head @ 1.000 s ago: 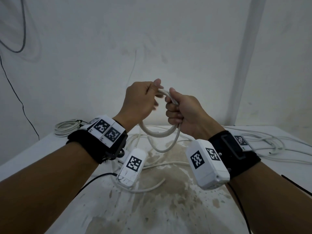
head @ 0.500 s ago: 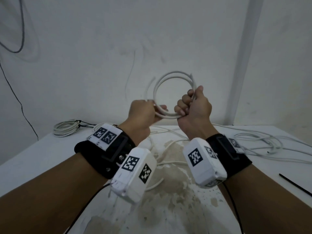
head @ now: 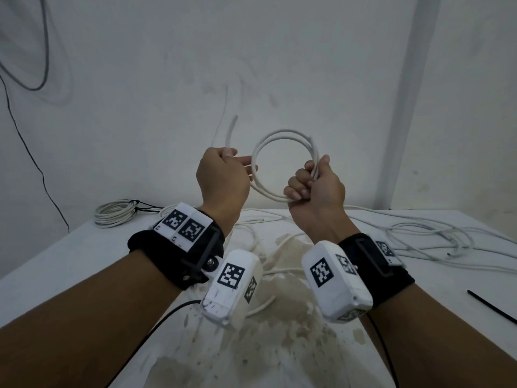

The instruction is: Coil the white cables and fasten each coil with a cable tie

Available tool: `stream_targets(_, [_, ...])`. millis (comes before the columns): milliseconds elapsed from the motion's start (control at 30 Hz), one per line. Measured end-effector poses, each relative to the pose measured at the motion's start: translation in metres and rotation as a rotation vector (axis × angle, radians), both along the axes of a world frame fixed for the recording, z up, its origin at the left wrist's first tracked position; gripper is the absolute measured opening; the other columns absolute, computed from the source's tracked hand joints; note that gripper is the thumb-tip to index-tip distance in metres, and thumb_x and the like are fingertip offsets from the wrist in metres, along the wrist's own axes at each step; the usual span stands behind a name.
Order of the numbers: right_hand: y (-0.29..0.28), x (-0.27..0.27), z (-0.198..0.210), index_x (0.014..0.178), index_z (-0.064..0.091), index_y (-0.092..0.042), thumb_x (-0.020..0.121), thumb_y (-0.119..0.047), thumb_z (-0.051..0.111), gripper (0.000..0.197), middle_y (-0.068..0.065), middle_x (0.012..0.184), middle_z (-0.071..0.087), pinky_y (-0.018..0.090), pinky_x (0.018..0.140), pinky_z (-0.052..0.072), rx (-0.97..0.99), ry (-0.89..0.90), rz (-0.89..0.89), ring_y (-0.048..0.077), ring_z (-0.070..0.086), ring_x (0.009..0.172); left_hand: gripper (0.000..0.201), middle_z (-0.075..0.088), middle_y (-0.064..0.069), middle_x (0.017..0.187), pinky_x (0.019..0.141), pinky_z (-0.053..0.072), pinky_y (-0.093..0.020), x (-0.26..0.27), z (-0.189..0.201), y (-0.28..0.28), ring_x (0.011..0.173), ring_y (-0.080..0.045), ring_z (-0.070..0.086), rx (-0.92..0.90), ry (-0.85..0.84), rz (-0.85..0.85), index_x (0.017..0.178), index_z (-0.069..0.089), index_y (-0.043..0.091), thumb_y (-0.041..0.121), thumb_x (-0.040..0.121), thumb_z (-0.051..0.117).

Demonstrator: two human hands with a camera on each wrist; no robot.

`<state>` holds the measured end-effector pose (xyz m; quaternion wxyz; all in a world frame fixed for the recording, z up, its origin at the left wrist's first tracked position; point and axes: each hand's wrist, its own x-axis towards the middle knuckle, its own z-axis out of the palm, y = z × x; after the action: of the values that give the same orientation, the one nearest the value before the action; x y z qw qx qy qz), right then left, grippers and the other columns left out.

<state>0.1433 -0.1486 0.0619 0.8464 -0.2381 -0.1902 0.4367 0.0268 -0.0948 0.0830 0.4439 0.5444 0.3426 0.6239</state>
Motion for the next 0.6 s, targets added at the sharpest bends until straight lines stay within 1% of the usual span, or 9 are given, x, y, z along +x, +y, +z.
stream_targets(67, [0.0,0.005,0.002,0.073,0.048,-0.017,0.105,-0.046,0.038,0.044,-0.005,0.051,0.027,0.022,0.037,0.021,0.026,0.032,0.003,0.01,0.02,0.04,0.022,0.073,0.0,0.07,0.079,0.061,-0.046,-0.001,-0.004,0.003,0.072,-0.018,0.074,-0.038,-0.015,0.015,0.1,0.053,0.012,0.016,0.105,0.032])
stream_targets(133, [-0.001,0.01,0.005,0.073,0.048,-0.017,0.104,-0.047,0.041,0.043,-0.005,0.052,0.026,0.022,0.036,0.02,0.034,0.028,-0.003,0.01,0.02,0.04,0.023,0.069,-0.001,0.066,0.078,0.061,-0.047,-0.001,-0.006,0.003,0.07,-0.02,0.074,-0.045,-0.02,0.016,0.102,0.053,0.01,0.016,0.105,0.03])
stream_targets(233, [-0.004,0.017,0.006,0.073,0.047,-0.017,0.103,-0.047,0.044,0.043,-0.005,0.052,0.025,0.023,0.036,0.02,0.039,0.006,-0.014,0.01,0.019,0.04,0.025,0.06,-0.005,0.072,0.074,0.062,-0.045,-0.003,-0.005,0.001,0.057,-0.018,0.071,-0.056,-0.043,-0.012,0.107,0.052,0.006,0.015,0.107,0.028])
stream_targets(300, [-0.006,0.021,0.006,0.073,0.047,-0.017,0.103,-0.046,0.044,0.042,-0.005,0.052,0.024,0.022,0.036,0.02,0.041,-0.006,-0.008,0.01,0.019,0.039,0.026,0.057,-0.006,0.075,0.073,0.062,-0.045,-0.003,-0.006,0.001,0.051,-0.016,0.069,-0.059,-0.037,-0.016,0.108,0.052,0.005,0.016,0.107,0.028])
stream_targets(367, [-0.007,0.023,0.005,0.072,0.047,-0.017,0.103,-0.046,0.043,0.043,-0.005,0.051,0.024,0.022,0.036,0.021,0.041,-0.022,0.008,0.01,0.019,0.039,0.026,0.058,-0.008,0.084,0.069,0.062,-0.042,-0.003,-0.006,0.003,0.048,-0.015,0.067,-0.051,-0.02,0.003,0.108,0.052,0.006,0.015,0.106,0.028])
stream_targets(433, [-0.008,0.025,0.002,0.072,0.048,-0.017,0.103,-0.047,0.043,0.043,-0.005,0.052,0.024,0.022,0.037,0.021,0.035,-0.039,0.016,0.01,0.019,0.039,0.026,0.058,-0.011,0.098,0.064,0.061,-0.037,-0.004,-0.005,0.007,0.045,-0.015,0.066,-0.038,-0.01,0.03,0.106,0.052,0.008,0.016,0.106,0.027])
stream_targets(467, [-0.008,0.026,0.001,0.072,0.049,-0.017,0.103,-0.047,0.043,0.044,-0.005,0.052,0.023,0.023,0.037,0.022,0.031,-0.047,0.019,0.01,0.019,0.04,0.026,0.058,-0.012,0.102,0.062,0.06,-0.036,-0.005,-0.005,0.01,0.045,-0.015,0.066,-0.031,-0.007,0.035,0.105,0.052,0.009,0.016,0.105,0.027])
stream_targets(500, [-0.008,0.027,0.0,0.072,0.049,-0.017,0.103,-0.047,0.043,0.044,-0.005,0.052,0.023,0.023,0.037,0.022,0.027,-0.054,0.021,0.01,0.019,0.04,0.026,0.058,-0.012,0.102,0.062,0.06,-0.036,-0.005,-0.005,0.012,0.045,-0.016,0.066,-0.023,0.001,0.036,0.105,0.052,0.009,0.016,0.105,0.027])
stream_targets(600, [-0.007,0.026,-0.002,0.071,0.048,-0.018,0.102,-0.048,0.044,0.044,-0.005,0.052,0.023,0.022,0.037,0.021,0.02,-0.059,0.028,0.01,0.018,0.039,0.028,0.063,-0.005,0.085,0.059,0.058,-0.033,-0.005,-0.007,0.012,0.048,-0.019,0.067,0.024,0.061,0.052,0.106,0.053,0.008,0.018,0.106,0.027])
